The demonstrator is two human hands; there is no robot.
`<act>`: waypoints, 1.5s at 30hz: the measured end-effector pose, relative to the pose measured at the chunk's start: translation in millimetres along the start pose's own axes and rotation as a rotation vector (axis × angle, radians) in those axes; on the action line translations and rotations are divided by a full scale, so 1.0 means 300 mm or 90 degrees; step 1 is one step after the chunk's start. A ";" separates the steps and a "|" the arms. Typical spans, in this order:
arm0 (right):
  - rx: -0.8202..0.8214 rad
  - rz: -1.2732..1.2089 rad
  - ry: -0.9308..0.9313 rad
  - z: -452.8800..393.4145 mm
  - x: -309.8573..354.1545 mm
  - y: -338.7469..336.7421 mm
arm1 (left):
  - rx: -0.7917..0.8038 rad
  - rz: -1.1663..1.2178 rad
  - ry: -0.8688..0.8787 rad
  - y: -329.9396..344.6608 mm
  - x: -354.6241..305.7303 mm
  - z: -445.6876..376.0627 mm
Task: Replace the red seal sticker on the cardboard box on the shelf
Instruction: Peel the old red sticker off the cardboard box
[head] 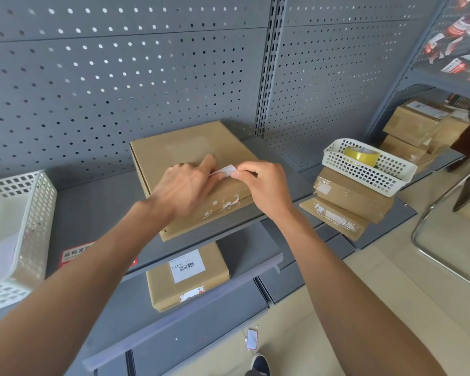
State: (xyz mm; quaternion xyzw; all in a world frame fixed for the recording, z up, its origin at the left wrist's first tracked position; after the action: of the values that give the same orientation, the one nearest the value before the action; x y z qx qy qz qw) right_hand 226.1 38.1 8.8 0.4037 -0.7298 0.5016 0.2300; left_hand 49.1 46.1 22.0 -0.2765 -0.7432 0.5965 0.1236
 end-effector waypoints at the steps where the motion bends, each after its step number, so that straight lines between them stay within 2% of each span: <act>1: 0.000 0.000 0.001 -0.002 0.000 0.000 | 0.005 -0.008 0.000 -0.008 -0.005 -0.003; 15: 0.000 0.007 0.020 -0.009 0.006 -0.007 | 0.069 -0.020 -0.004 -0.044 0.005 -0.060; 30: 0.027 -0.015 0.057 -0.059 0.009 -0.022 | 0.120 0.087 -0.041 -0.107 0.023 -0.115; 45: 0.203 -0.181 0.018 -0.128 0.022 -0.127 | -0.021 0.124 -0.030 -0.199 -0.016 -0.062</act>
State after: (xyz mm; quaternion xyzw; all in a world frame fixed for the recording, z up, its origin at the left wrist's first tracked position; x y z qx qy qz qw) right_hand 250.9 64.5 49.6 0.5268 -0.5735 0.5790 0.2416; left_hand 46.8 50.5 84.6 -0.3354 -0.7250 0.6001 0.0428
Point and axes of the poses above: each hand's wrist, its own z-axis away from the middle knuckle, its own y-axis out of the palm, x = y × z, the point moved 4 cm from there along -z, towards the middle knuckle, and after that the axes turned 4 degrees about x, right-handed, at the moved point
